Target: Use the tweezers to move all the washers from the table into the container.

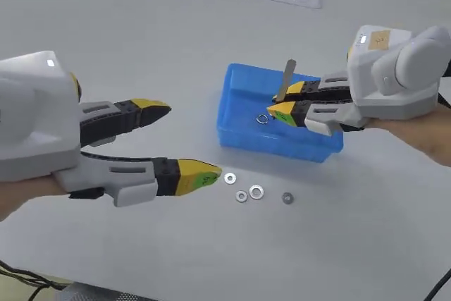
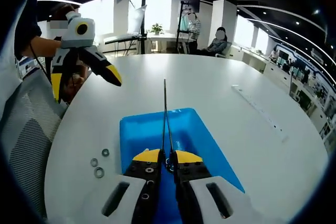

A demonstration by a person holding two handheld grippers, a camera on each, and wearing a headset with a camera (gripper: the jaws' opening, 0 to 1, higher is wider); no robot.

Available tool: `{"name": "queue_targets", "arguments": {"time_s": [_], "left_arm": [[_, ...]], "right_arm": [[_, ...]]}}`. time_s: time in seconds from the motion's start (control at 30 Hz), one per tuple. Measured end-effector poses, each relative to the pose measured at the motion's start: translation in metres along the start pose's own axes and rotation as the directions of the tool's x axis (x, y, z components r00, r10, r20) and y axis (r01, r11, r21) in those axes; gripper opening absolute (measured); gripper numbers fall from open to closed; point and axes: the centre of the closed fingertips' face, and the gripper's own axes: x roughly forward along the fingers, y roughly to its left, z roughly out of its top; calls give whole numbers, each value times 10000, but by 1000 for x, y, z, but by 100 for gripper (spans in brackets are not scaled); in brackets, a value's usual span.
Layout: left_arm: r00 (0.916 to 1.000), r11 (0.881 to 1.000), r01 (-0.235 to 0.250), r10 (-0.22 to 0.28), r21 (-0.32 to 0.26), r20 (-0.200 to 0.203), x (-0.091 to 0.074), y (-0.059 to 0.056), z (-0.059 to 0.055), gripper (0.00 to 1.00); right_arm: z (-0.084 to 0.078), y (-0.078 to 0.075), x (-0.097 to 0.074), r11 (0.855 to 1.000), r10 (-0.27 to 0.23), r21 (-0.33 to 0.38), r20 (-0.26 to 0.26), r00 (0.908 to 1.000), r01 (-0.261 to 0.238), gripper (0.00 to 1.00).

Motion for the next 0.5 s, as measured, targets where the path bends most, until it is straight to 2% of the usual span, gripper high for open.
{"name": "queue_targets", "arguments": {"time_s": [0.17, 0.5], "left_arm": [[9997, 10000, 0, 1, 25, -264, 1, -1, -6, 74], [9992, 9999, 24, -19, 123, -408, 2, -2, -7, 73]], "right_arm": [[-8, -1, 2, 9999, -82, 57, -90, 9999, 83, 9], [-15, -2, 2, 9999, -116, 122, -153, 9998, 118, 9]]}}
